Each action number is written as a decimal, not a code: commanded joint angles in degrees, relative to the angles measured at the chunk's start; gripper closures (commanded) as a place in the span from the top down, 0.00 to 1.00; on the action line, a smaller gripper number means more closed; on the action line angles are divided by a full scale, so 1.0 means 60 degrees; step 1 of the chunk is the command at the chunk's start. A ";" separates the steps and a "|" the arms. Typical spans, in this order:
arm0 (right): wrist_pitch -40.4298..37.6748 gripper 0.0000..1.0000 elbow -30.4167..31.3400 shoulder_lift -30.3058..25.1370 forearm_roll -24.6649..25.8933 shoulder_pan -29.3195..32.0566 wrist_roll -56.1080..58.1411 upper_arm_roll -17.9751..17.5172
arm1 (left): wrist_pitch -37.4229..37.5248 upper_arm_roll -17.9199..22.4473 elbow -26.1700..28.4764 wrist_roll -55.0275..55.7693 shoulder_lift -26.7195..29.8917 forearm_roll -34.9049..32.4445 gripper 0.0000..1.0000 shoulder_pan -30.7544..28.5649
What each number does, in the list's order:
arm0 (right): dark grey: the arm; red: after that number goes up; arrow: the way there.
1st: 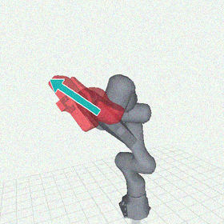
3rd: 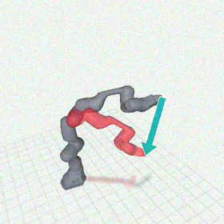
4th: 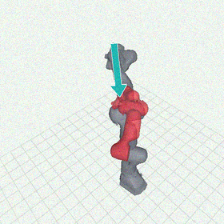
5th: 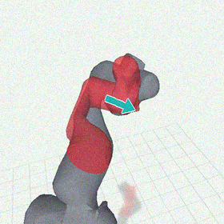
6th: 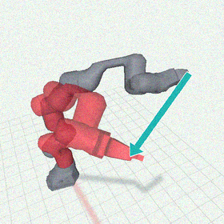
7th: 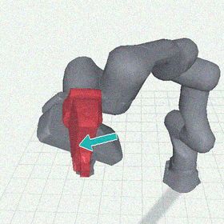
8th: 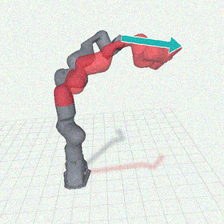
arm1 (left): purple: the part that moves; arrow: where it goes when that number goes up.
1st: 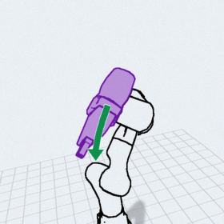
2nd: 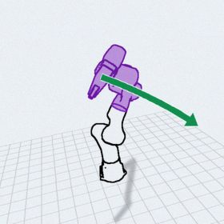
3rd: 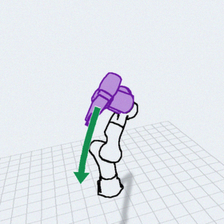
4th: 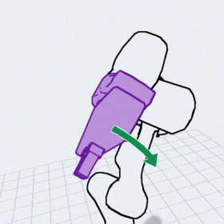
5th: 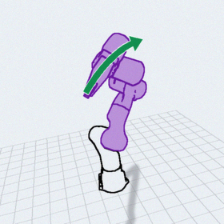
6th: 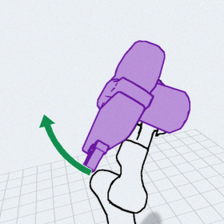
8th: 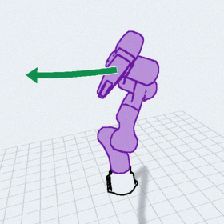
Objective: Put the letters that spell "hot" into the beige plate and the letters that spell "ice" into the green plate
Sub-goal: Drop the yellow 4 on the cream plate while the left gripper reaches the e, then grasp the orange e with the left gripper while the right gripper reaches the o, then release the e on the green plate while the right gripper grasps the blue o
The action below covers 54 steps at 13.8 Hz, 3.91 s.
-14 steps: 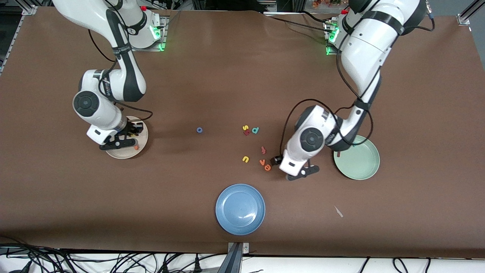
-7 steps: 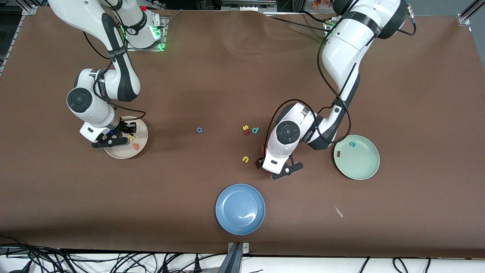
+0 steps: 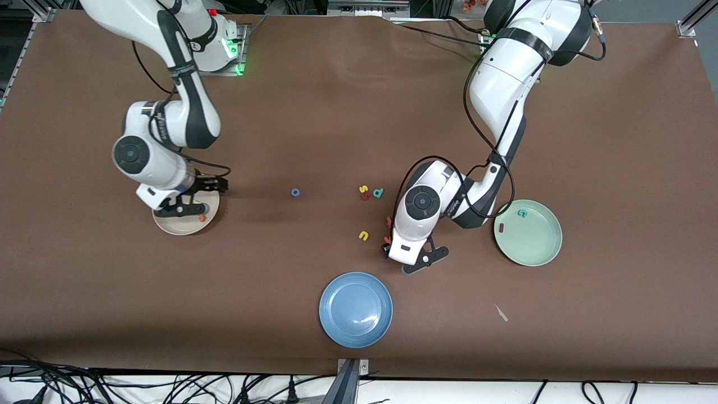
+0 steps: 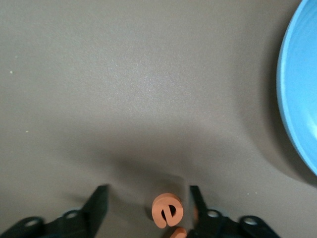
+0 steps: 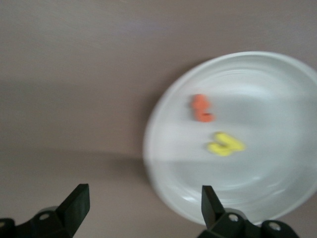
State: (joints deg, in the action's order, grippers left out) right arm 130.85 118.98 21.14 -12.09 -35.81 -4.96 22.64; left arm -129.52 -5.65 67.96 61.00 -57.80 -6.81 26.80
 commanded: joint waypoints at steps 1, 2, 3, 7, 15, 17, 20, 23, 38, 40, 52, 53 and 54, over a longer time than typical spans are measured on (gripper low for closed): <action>0.0162 1.00 -0.0507 0.0035 -0.0167 -0.0211 -0.2767 -0.0928 | 0.0010 0.0165 -0.0398 0.0365 -0.0225 -0.0007 0.63 0.0365; 0.0802 1.00 -0.0494 0.0210 -0.0124 -0.0517 -0.3894 -0.1033 | 0.0010 0.0180 -0.0398 0.0366 -0.0225 -0.0007 0.63 0.0381; 0.1331 1.00 -0.0494 0.0386 -0.0123 -0.0926 -0.4747 -0.1034 | 0.0010 0.0180 -0.0355 0.0293 -0.0225 -0.0022 0.60 0.0338; 0.2624 1.00 -0.0523 0.1118 -0.0152 -0.1793 -0.6437 -0.1048 | 0.0010 0.0180 -0.0267 0.0336 -0.0225 -0.0022 0.38 0.0337; 0.2830 0.95 -0.0772 0.1837 -0.0196 -0.1970 -0.6863 -0.1136 | 0.0228 0.0136 -0.0354 -0.0188 0.0052 -0.0022 0.00 -0.0101; 0.2947 0.93 -0.0758 0.1911 -0.0182 -0.1985 -0.7054 -0.1268 | 0.0914 0.0107 -0.0238 -0.1153 0.0461 -0.0007 0.01 -0.0452; 0.3035 0.89 -0.0743 0.1984 -0.0196 -0.1985 -0.7128 -0.1327 | 0.2335 0.0092 -0.0208 -0.2893 0.0931 -0.0022 0.01 -0.0862; 0.3094 0.75 -0.0728 0.2028 -0.0182 -0.2014 -0.7070 -0.1327 | 0.2939 0.0107 0.0682 -0.5181 0.1690 -0.0036 0.02 -0.1345; 0.3372 0.31 -0.0538 0.2028 -0.0182 -0.2058 -0.7011 -0.1385 | -0.0752 0.0092 0.6780 -1.1910 0.4272 -0.0285 0.16 -0.4628; 0.3401 0.25 -0.0523 0.2028 -0.0182 -0.2058 -0.7011 -0.1385 | -0.0723 0.0107 0.6678 -1.1924 0.4272 -0.0285 1.00 -0.4599; 0.0621 0.12 -0.1607 0.1517 -0.0182 -0.1795 -0.4717 -0.0450 | 0.4648 -0.0493 0.2900 -1.1515 0.4914 -0.0081 1.00 -0.4482; 0.0343 0.12 -0.1564 0.1443 -0.0182 -0.1795 -0.4117 -0.0114 | 0.5132 -0.0595 0.2637 -1.1413 0.5177 0.0050 1.00 -0.4482; 0.0079 0.12 -0.1491 0.1283 -0.0182 -0.1795 -0.3589 0.0165 | 0.5586 -0.0625 0.2474 -1.1238 0.5441 0.0081 1.00 -0.4482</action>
State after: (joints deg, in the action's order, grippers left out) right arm 134.47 109.14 30.93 -12.19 -47.01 -33.02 21.24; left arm -101.26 -8.98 84.85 -8.26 -28.18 -7.37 -0.44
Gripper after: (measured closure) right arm 0.718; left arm 0.000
